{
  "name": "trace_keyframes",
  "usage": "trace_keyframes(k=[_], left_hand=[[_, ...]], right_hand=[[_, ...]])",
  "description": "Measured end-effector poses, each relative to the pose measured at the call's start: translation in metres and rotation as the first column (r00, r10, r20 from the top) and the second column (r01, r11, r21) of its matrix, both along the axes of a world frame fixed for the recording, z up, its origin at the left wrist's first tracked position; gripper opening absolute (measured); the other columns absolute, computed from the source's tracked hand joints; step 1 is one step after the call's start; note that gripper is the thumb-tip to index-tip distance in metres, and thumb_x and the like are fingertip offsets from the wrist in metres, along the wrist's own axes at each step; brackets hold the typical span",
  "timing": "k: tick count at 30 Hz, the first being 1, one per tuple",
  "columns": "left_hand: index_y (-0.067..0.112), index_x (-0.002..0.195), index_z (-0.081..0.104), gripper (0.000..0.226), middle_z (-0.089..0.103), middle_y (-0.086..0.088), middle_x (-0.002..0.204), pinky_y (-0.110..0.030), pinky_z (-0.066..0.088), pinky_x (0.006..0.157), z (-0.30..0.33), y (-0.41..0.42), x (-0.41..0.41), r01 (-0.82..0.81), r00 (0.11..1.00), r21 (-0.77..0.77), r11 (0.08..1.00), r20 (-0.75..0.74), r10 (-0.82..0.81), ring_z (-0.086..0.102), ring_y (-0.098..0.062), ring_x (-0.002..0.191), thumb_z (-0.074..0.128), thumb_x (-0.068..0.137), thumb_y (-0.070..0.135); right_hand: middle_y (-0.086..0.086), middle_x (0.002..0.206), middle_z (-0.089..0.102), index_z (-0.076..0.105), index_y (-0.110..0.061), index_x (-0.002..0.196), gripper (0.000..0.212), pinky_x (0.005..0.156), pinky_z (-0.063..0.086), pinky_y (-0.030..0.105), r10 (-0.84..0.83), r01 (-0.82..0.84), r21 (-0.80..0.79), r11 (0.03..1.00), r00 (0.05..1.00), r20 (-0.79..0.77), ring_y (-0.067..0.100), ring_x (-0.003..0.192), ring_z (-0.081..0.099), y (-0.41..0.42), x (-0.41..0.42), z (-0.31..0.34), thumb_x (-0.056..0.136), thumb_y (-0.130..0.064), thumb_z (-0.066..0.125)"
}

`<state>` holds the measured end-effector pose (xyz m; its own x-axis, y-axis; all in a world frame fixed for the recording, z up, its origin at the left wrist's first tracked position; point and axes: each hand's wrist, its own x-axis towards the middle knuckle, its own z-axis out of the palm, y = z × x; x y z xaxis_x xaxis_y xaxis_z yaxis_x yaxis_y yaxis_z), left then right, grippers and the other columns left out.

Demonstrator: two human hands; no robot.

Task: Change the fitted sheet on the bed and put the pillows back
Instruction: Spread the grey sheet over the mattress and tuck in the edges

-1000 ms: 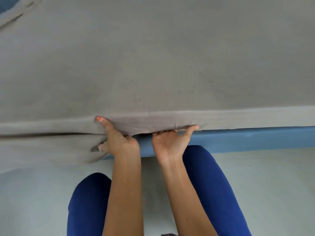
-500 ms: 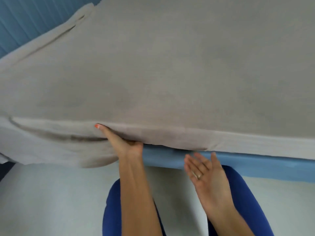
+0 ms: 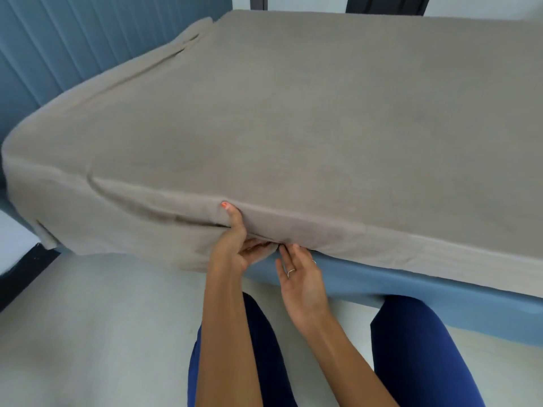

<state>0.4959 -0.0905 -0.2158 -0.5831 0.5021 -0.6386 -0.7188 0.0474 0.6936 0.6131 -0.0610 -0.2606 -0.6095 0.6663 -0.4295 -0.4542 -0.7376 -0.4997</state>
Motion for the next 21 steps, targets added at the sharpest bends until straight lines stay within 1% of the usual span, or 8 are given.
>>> trace_keyframes(k=[2,4,7,10,13,16,18,21], left_hand=[[-0.001,0.103,0.057,0.081,0.065,-0.014,0.1,-0.036,0.057,0.063,-0.003,-0.019,-0.014,0.027,0.975,-0.195,0.98,-0.211,-0.069,0.064,-0.027,0.092,0.046,0.079,0.076],[0.005,0.097,0.06,0.07,0.066,-0.006,0.098,-0.03,0.056,0.059,-0.005,-0.036,-0.021,0.04,0.938,-0.24,0.97,-0.325,-0.119,0.065,-0.021,0.09,0.051,0.08,0.073],[0.003,0.099,0.065,0.076,0.07,-0.01,0.099,-0.033,0.059,0.065,-0.021,-0.041,-0.016,0.139,0.957,-0.221,0.965,-0.22,-0.188,0.069,-0.023,0.09,0.051,0.078,0.074],[-0.001,0.112,0.062,0.083,0.07,-0.016,0.107,-0.033,0.058,0.07,-0.045,-0.036,-0.007,0.161,0.981,-0.068,0.985,-0.099,-0.168,0.07,-0.026,0.094,0.047,0.079,0.074],[-0.001,0.115,0.062,0.083,0.072,-0.016,0.101,-0.031,0.055,0.081,-0.05,-0.028,-0.014,0.002,0.999,0.138,0.99,-0.036,0.003,0.07,-0.023,0.096,0.043,0.081,0.073],[0.001,0.12,0.057,0.083,0.068,-0.018,0.104,-0.031,0.055,0.083,-0.04,-0.019,-0.02,-0.142,0.99,0.273,0.952,0.049,0.134,0.069,-0.025,0.096,0.044,0.081,0.073],[0.006,0.127,0.055,0.086,0.066,-0.016,0.11,-0.037,0.054,0.09,-0.034,-0.014,-0.021,-0.246,0.969,0.362,0.899,0.106,0.222,0.067,-0.025,0.101,0.045,0.077,0.076],[0.018,0.129,0.057,0.09,0.066,-0.01,0.122,-0.046,0.047,0.101,-0.027,-0.009,-0.034,-0.361,0.933,0.53,0.767,0.21,0.294,0.062,-0.028,0.114,0.042,0.07,0.084]], right_hand=[[0.0,0.121,0.062,0.058,-0.018,0.103,0.013,0.105,0.039,0.031,-0.005,0.004,-0.02,1.0,1.0,-0.024,0.016,0.122,0.055,0.0,0.0,-0.004,0.094,-0.011,0.051],[0.0,0.112,0.064,0.059,-0.016,0.1,0.012,0.107,0.038,0.032,0.007,-0.012,-0.059,0.998,0.997,-0.082,0.015,0.117,0.056,0.001,-0.005,-0.001,0.092,-0.01,0.052],[-0.001,0.089,0.059,0.056,-0.015,0.088,0.014,0.107,0.036,0.028,-0.045,0.016,-0.167,0.986,0.984,-0.17,0.014,0.095,0.056,0.006,-0.024,0.013,0.077,-0.007,0.059],[0.002,0.088,0.064,0.06,-0.013,0.088,0.034,0.101,0.039,0.026,-0.146,0.092,-0.231,0.969,0.962,-0.231,0.018,0.088,0.06,0.01,-0.046,0.022,0.055,-0.004,0.065],[0.006,0.098,0.069,0.066,-0.011,0.093,0.063,0.098,0.044,0.032,-0.206,0.138,-0.216,0.967,0.92,-0.335,0.026,0.093,0.065,0.015,-0.058,0.02,0.031,0.0,0.072],[0.007,0.11,0.068,0.065,-0.011,0.104,0.076,0.102,0.041,0.038,-0.194,0.123,-0.196,0.973,0.896,-0.4,0.029,0.106,0.063,0.017,-0.061,0.019,0.03,0.002,0.073],[0.007,0.118,0.066,0.063,-0.012,0.111,0.079,0.104,0.04,0.041,-0.18,0.108,-0.188,0.976,0.885,-0.43,0.029,0.114,0.061,0.019,-0.061,0.018,0.034,0.002,0.072],[0.007,0.118,0.067,0.064,-0.012,0.11,0.083,0.102,0.042,0.041,-0.116,0.056,-0.177,0.983,0.93,-0.349,0.027,0.118,0.059,0.024,-0.053,0.017,0.03,0.004,0.076]])
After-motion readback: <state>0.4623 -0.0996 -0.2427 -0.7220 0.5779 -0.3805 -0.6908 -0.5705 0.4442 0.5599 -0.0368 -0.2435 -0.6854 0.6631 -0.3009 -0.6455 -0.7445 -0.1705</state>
